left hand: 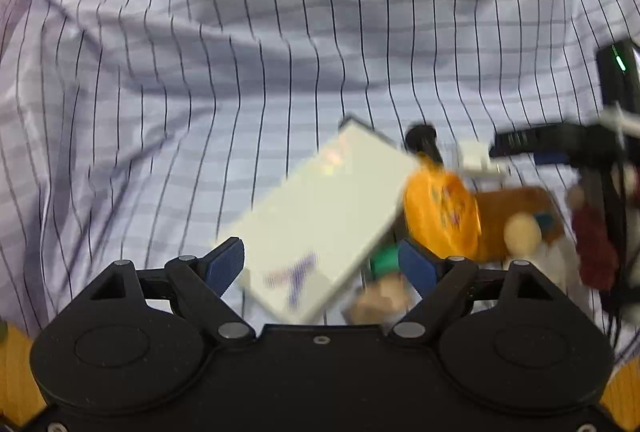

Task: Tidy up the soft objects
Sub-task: 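Reach both tools toward the white packet and small bottle on the cloth, then grasp the small YESHOTEL bottle with the left tool while the right tool grasps the white packet, then carry the bottle and white packet with both tools back toward the basket, then open the left tool to drop the bottle while the right tool drops the packet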

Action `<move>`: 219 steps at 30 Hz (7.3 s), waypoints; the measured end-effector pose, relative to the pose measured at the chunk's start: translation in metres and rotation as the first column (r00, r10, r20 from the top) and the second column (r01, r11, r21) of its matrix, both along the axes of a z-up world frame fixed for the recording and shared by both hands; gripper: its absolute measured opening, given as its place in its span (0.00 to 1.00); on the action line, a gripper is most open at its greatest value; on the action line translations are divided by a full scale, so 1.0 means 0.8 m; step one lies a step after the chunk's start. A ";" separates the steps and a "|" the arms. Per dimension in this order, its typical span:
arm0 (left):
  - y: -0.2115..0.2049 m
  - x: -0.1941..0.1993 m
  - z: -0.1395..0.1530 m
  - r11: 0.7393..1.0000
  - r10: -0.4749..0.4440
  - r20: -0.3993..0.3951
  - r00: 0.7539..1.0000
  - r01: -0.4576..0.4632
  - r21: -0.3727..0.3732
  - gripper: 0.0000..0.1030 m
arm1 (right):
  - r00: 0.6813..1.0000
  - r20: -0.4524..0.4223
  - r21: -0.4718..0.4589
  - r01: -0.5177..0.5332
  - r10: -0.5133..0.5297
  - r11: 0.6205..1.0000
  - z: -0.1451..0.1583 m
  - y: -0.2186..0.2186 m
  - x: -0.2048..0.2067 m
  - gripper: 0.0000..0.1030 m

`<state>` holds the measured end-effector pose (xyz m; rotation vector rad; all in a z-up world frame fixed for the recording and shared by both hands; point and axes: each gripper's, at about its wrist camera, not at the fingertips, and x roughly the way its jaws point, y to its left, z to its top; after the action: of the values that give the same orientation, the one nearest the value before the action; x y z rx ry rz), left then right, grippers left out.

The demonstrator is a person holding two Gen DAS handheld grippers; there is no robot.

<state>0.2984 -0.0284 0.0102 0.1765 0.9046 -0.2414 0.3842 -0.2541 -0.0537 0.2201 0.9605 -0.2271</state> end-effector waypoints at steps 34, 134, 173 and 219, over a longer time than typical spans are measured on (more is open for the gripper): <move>-0.145 0.214 -0.105 0.818 -0.486 -0.273 0.830 0.543 0.192 0.84 | 1.000 -0.023 0.062 0.008 -0.007 0.998 -0.002 -0.032 0.003 0.65; 0.036 -0.261 0.024 0.974 0.010 -0.008 1.000 -0.012 -0.225 0.66 | 0.951 0.226 0.111 -0.242 0.213 0.964 0.108 0.055 -0.419 0.59; 0.038 -0.316 -0.023 0.972 0.119 -0.033 0.992 -0.123 -0.202 0.66 | 0.970 0.129 0.043 -0.212 0.205 0.976 0.061 0.065 -0.463 0.57; 0.027 -0.308 -0.059 0.985 0.107 -0.104 0.989 -0.120 -0.123 0.68 | 0.972 0.106 0.063 -0.216 0.209 0.974 0.052 0.065 -0.470 0.59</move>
<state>0.0519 -0.0069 -0.0368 -0.0065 0.9893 -0.2029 0.0081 -0.2022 -0.0123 0.1933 0.8873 0.0169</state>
